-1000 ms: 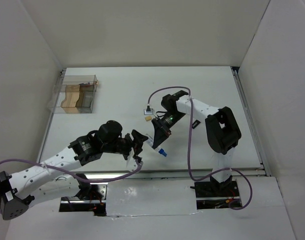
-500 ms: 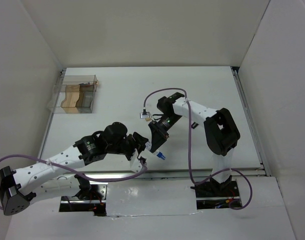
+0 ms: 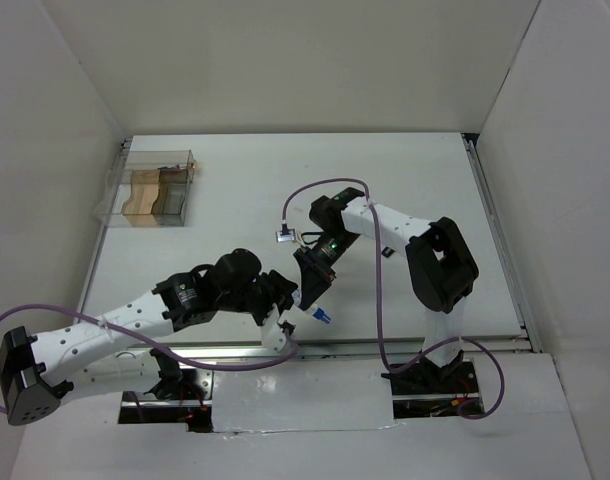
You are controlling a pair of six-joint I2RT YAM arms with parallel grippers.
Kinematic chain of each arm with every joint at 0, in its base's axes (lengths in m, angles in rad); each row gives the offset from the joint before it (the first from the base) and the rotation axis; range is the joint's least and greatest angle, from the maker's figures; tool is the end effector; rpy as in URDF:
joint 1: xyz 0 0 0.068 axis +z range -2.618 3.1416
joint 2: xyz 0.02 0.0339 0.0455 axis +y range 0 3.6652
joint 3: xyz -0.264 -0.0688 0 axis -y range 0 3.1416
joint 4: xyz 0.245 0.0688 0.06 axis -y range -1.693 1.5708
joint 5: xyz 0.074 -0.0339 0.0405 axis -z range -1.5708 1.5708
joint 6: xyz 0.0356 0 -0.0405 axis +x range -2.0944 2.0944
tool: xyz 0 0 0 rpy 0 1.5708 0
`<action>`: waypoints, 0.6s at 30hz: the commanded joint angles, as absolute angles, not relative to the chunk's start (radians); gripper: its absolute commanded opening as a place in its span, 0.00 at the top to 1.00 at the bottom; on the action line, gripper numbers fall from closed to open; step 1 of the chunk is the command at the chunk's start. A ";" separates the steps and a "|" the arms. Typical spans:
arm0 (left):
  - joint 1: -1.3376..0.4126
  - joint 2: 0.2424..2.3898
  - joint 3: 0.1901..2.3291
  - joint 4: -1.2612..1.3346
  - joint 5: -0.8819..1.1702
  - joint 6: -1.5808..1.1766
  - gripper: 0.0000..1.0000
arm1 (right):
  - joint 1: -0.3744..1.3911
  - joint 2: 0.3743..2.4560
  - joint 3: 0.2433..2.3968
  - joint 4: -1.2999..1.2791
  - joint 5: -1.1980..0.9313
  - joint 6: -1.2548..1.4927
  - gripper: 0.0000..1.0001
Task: Sort the stationery into containers
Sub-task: Pick up the stationery from the center of the board.
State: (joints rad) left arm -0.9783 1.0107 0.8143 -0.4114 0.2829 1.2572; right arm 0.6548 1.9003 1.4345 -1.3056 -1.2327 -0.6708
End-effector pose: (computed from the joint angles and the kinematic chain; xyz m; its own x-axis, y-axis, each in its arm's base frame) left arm 0.1149 -0.1885 0.2864 0.7811 0.4754 -0.4049 0.5886 -0.3438 0.7317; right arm 0.2446 0.2301 0.2228 -0.5760 -0.7022 -0.4186 -0.5246 -0.0752 0.8480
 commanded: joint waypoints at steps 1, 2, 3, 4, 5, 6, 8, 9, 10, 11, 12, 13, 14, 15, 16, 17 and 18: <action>-0.992 1.019 0.827 -0.437 0.270 1.267 0.50 | 0.669 1.870 1.453 -1.443 -1.270 -0.672 1.00; -0.997 1.017 0.827 -0.440 0.268 1.263 0.50 | 0.669 1.867 1.453 -1.442 -1.270 -0.672 1.00; -1.002 1.019 0.827 -0.440 0.265 1.256 0.53 | 0.669 1.867 1.451 -1.440 -1.269 -0.672 1.00; -1.003 1.020 0.831 -0.449 0.258 1.252 0.56 | 0.669 1.864 1.451 -1.442 -1.267 -0.672 1.00; -1.003 1.023 0.836 -0.456 0.256 1.246 0.59 | 0.667 1.862 1.448 -1.442 -1.267 -0.670 1.00; -1.003 1.026 0.841 -0.468 0.256 1.243 0.67 | 0.667 1.859 1.448 -1.442 -1.267 -0.672 1.00; -1.003 1.023 0.841 -0.472 0.250 1.218 0.79 | 0.669 1.853 1.445 -1.442 -1.262 -0.670 0.92; -1.005 1.019 0.841 -0.471 0.250 1.204 0.83 | 0.669 1.850 1.447 -1.440 -1.258 -0.669 0.85; -1.006 1.016 0.841 -0.474 0.244 1.178 0.86 | 0.669 1.844 1.448 -1.442 -1.256 -0.669 0.69; -1.006 1.008 0.841 -0.474 0.242 1.163 0.91 | 0.670 1.844 1.447 -1.442 -1.255 -0.669 0.61; -1.006 1.002 0.839 -0.474 0.241 1.146 0.93 | 0.667 1.841 1.447 -1.442 -1.252 -0.670 0.54; -1.005 0.996 0.838 -0.474 0.235 1.114 0.96 | 0.667 1.839 1.445 -1.442 -1.244 -0.667 0.44; -1.005 0.980 0.838 -0.480 0.229 1.102 1.00 | 0.666 1.832 1.445 -1.440 -1.243 -0.667 0.41; -1.006 0.968 0.830 -0.488 0.226 1.089 1.00 | 0.663 1.829 1.443 -1.440 -1.239 -0.667 0.39; -1.006 0.957 0.827 -0.497 0.227 1.075 1.00 | 0.657 1.822 1.442 -1.436 -1.235 -0.661 0.37; -1.006 0.931 0.819 -0.511 0.226 1.071 1.00 | 0.650 1.816 1.442 -1.433 -1.233 -0.661 0.37; -1.008 0.916 0.805 -0.521 0.229 1.069 1.00 | 0.635 1.813 1.445 -1.437 -1.233 -0.664 0.37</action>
State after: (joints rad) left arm -1.0004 0.9794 0.8131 -0.4854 0.2279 1.1320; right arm 0.6525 1.8744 1.4342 -1.3083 -1.2186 -0.6624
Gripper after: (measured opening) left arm 0.477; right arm 0.629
